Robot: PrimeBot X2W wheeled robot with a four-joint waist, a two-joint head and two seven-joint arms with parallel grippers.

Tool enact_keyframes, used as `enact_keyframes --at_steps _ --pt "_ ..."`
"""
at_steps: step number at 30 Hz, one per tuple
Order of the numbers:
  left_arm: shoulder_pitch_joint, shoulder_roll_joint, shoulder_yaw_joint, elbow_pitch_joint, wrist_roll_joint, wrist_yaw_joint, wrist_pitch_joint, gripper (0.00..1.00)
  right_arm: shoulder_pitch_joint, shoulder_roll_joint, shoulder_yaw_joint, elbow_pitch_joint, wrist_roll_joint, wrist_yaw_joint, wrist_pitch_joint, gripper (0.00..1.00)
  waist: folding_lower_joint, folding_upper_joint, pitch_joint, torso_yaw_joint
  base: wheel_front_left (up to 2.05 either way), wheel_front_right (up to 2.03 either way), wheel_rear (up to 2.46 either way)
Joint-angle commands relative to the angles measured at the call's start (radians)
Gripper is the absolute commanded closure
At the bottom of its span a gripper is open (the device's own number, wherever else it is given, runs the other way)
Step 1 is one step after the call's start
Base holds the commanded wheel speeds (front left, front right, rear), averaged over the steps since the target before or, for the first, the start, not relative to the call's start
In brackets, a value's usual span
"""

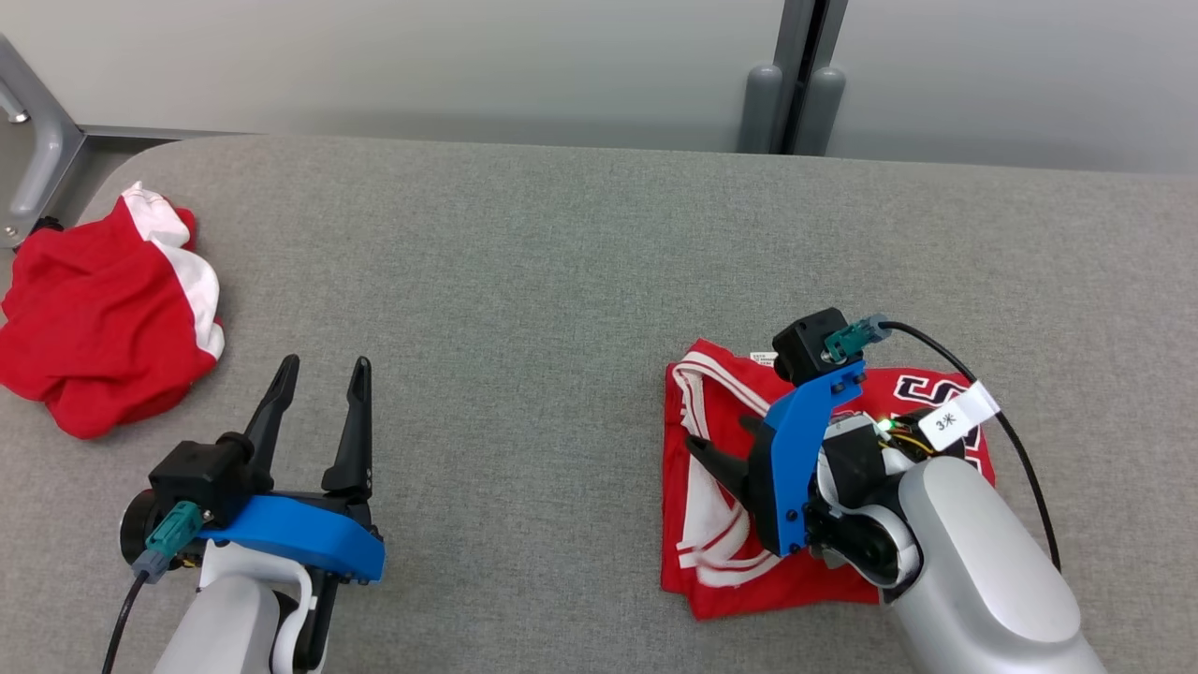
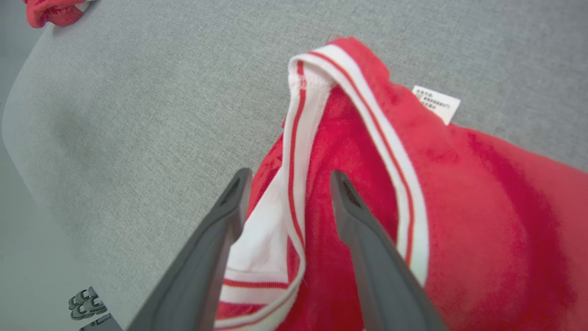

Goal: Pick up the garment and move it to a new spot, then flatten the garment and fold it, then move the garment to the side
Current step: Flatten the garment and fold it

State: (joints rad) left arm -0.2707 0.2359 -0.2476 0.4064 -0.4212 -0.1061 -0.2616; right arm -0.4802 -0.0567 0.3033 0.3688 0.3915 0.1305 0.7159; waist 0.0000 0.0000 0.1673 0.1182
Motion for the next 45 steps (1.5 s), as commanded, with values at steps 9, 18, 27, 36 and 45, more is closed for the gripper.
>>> enact_keyframes --at_steps 9,18,27,36,45 --pt "0.023 0.006 0.023 -0.005 0.006 -0.005 -0.005 0.0 -0.034 -0.016 -0.002 -0.152 0.108 0.0 -0.144 0.0 0.0 0.0 -0.031 -0.028 0.0 0.0 0.0" --pt "0.066 0.008 0.071 -0.049 0.014 0.001 -0.004 0.0 0.133 -0.122 -0.194 -0.333 -0.007 0.0 -0.33 0.0 0.0 0.0 -0.062 -0.06 0.0 0.0 0.0" --pt "0.113 -0.009 0.109 -0.083 0.029 0.01 -0.005 0.0 0.353 -0.117 -0.372 -0.34 -0.154 0.0 -0.576 0.0 0.0 0.0 -0.078 -0.089 0.0 0.0 0.0" --pt "0.171 -0.012 0.139 -0.081 0.045 0.005 -0.004 0.0 0.471 -0.08 -0.391 -0.309 -0.189 0.0 -0.738 0.0 0.0 0.0 -0.128 -0.123 0.0 0.0 0.0" --pt "0.224 -0.012 0.162 -0.07 0.056 0.003 -0.004 0.0 0.488 -0.072 -0.367 -0.283 -0.177 0.0 -0.744 0.0 0.0 0.0 -0.17 -0.15 0.0 0.0 0.0"
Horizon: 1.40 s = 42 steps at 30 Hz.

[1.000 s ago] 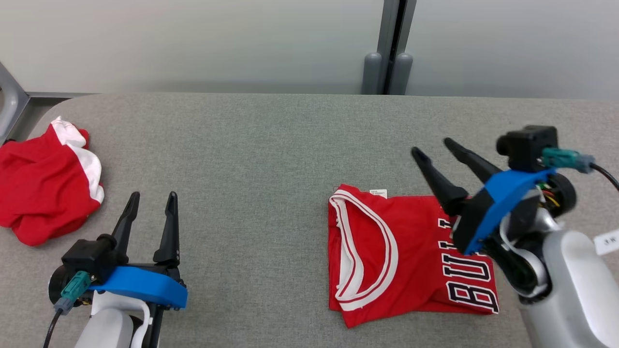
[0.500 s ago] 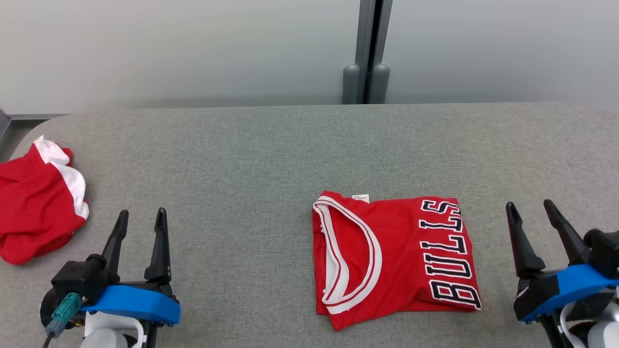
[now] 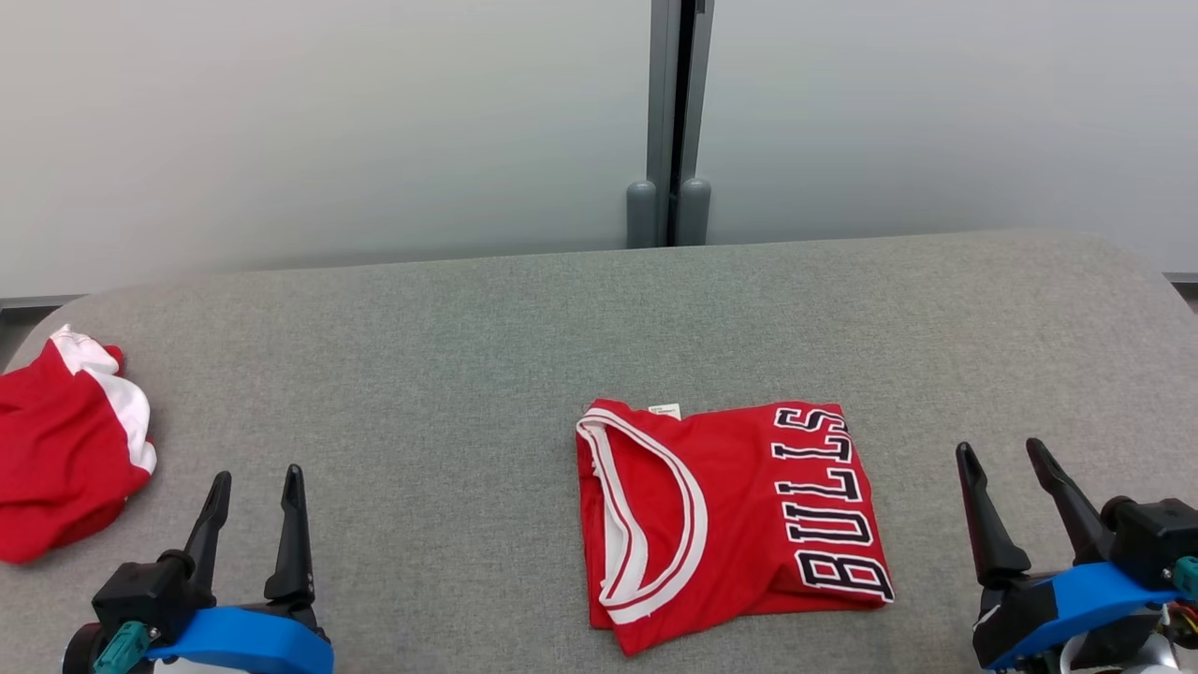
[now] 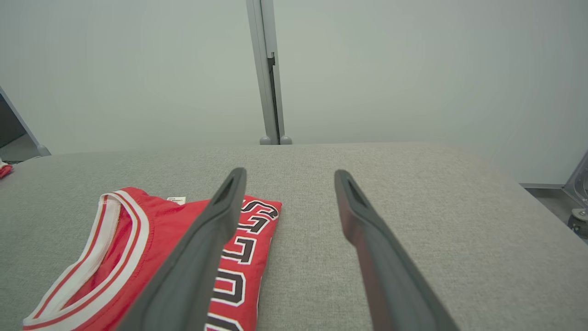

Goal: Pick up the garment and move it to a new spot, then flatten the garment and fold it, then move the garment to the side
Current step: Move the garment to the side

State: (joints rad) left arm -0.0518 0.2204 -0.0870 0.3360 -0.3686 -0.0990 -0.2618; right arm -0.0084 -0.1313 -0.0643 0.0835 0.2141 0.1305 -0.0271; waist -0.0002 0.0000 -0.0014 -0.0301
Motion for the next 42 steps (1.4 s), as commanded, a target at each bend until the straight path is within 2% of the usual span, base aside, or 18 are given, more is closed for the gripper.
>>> enact_keyframes --at_steps 1,20,26,31,32,35,42 --pt "0.007 0.003 0.001 0.003 0.004 -0.004 -0.004 0.0 0.016 0.003 0.002 0.002 0.002 0.0 0.002 0.0 0.0002 0.0 -0.004 -0.002 0.0 0.0 0.0" --pt "0.012 0.003 -0.014 0.005 -0.013 0.011 0.004 0.0 0.016 0.009 0.012 0.02 0.016 0.0 0.029 0.0 0.0002 0.0 -0.001 0.008 0.0 0.0 0.0" --pt "0.002 0.006 -0.017 -0.006 -0.016 0.015 0.005 0.0 -0.025 -0.001 0.047 0.027 0.041 0.0 0.103 0.0 0.0002 0.0 0.015 0.012 0.0 0.0 0.0" --pt "-0.012 0.013 -0.018 -0.022 -0.016 0.018 0.007 0.0 -0.113 0.007 0.044 0.054 0.091 0.0 0.371 0.0 0.0002 0.0 0.04 0.022 0.0 0.0 0.0" --pt "-0.012 0.013 -0.018 -0.022 -0.016 0.018 0.007 0.0 -0.113 0.007 0.044 0.054 0.091 0.0 0.371 0.0 0.0002 0.0 0.04 0.022 0.0 0.0 0.0" --pt "-0.023 0.017 -0.025 -0.03 -0.014 0.016 0.01 0.0 -0.165 0.018 0.02 0.078 0.068 0.0 0.504 0.0 0.0002 0.0 0.057 0.034 0.0 0.0 0.0" --pt "-0.058 0.014 -0.044 -0.039 -0.008 0.012 0.012 0.0 -0.274 0.057 -0.048 0.178 0.015 0.0 0.725 0.0 0.0002 0.0 0.11 0.071 0.0 0.0 0.0"
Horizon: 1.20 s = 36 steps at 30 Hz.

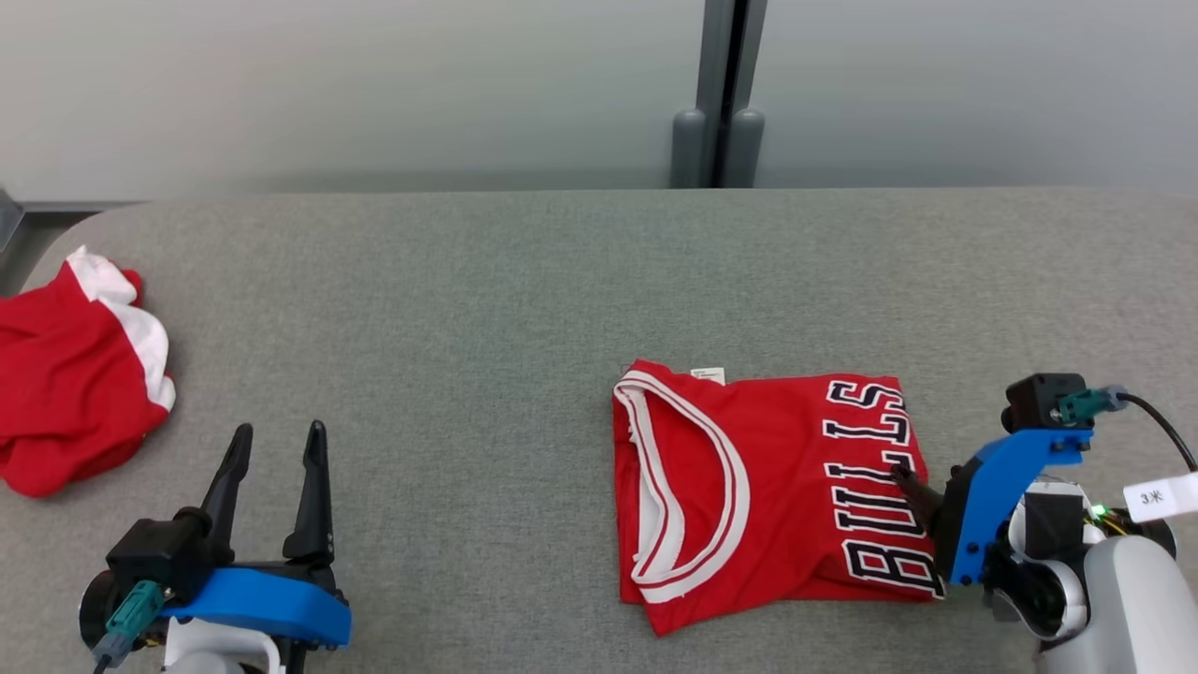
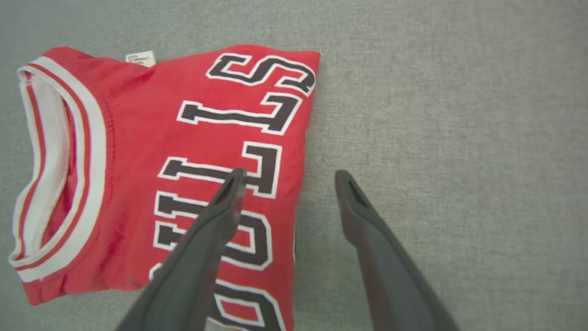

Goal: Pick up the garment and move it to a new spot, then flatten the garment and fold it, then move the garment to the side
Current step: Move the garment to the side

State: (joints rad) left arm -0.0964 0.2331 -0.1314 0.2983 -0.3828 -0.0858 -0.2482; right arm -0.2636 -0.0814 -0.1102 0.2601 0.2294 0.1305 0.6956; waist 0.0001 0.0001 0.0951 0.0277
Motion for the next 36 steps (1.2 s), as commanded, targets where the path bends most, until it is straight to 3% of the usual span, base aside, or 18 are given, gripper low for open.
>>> enact_keyframes --at_steps 1,8,12,14,15,26,36 --pt "-0.018 0.001 -0.003 -0.001 0.007 -0.002 -0.001 0.0 -0.033 0.011 -0.011 0.015 -0.006 0.0 0.016 0.0 -0.0001 -0.0001 0.021 0.019 0.0 0.0 0.0" --pt "-0.05 -0.003 -0.027 0.012 0.01 -0.009 -0.005 0.0 -0.076 0.026 -0.065 0.159 -0.03 0.0 0.09 0.0 -0.0001 -0.0001 0.052 0.047 0.0 0.0 0.0" --pt "-0.06 -0.005 -0.027 0.015 0.007 -0.01 -0.009 0.0 -0.082 0.032 -0.046 0.22 -0.006 0.001 0.129 0.0 -0.0001 -0.0001 0.062 0.047 0.0 0.0 0.0" --pt "-0.063 -0.004 -0.026 0.016 0.007 -0.009 -0.009 0.0 -0.094 0.025 -0.015 0.222 0.002 0.001 0.123 0.78 -0.0001 -0.0001 0.069 0.04 0.0 0.0 0.0" --pt "-0.067 -0.002 -0.025 0.015 0.007 -0.008 -0.01 0.0 -0.104 0.013 0.007 0.216 0.007 0.001 0.116 1.0 -0.0001 -0.0001 0.073 0.035 0.0 0.0 0.0" --pt "-0.114 0.016 -0.014 -0.044 0.017 -0.007 -0.015 0.0 -0.338 -0.287 0.325 0.072 0.049 0.0 -0.014 1.0 -0.0001 -0.0001 0.169 -0.103 0.0 0.0 0.0" --pt "-0.204 0.076 -0.03 -0.106 0.061 -0.016 -0.014 0.0 -0.516 -0.527 0.402 0.101 0.05 0.0 -0.159 1.0 -0.0001 -0.0001 0.306 -0.274 0.0 0.0 0.0"
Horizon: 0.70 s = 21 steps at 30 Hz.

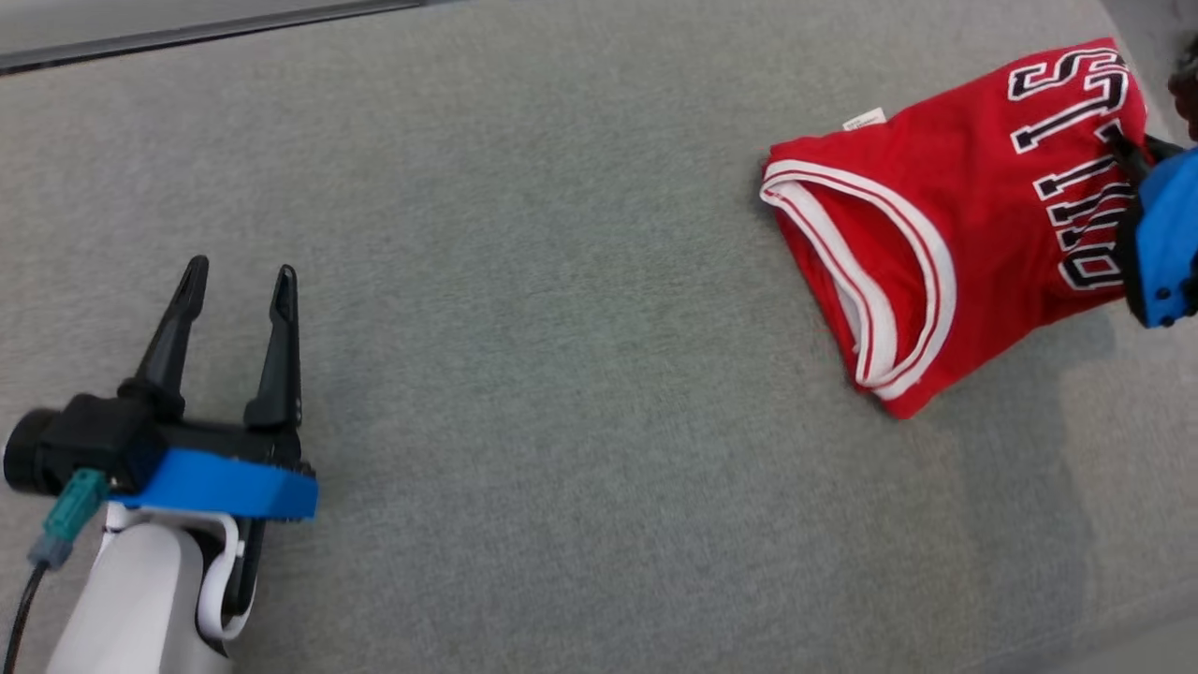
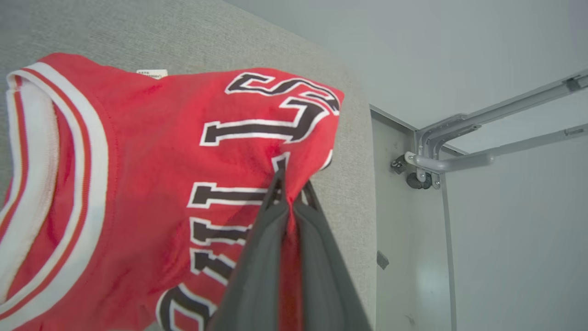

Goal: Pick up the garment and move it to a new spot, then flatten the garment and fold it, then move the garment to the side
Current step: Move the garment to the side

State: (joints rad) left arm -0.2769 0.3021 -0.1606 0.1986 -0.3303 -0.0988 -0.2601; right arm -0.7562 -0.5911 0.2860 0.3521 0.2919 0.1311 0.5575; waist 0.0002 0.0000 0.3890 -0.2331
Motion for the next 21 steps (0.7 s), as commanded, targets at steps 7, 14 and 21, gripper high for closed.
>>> enact_keyframes --at_steps 7,14,21 --pt "-0.075 0.035 -0.024 -0.053 0.026 -0.006 0.024 0.0 -0.088 -0.078 0.033 0.087 -0.084 -0.001 -0.178 1.0 -0.0002 0.0 0.105 -0.076 0.0 0.0 0.0" --pt "-0.101 0.065 -0.027 -0.098 0.034 -0.004 0.046 0.0 -0.122 -0.076 -0.006 0.196 -0.161 -0.001 -0.315 1.0 -0.0002 0.0 0.155 -0.082 0.0 0.0 0.0" --pt "-0.074 0.077 -0.025 -0.125 0.035 0.011 0.055 0.0 -0.132 -0.051 -0.072 0.288 -0.231 -0.001 -0.378 0.61 -0.0002 0.0 0.161 -0.069 0.0 0.0 0.0"
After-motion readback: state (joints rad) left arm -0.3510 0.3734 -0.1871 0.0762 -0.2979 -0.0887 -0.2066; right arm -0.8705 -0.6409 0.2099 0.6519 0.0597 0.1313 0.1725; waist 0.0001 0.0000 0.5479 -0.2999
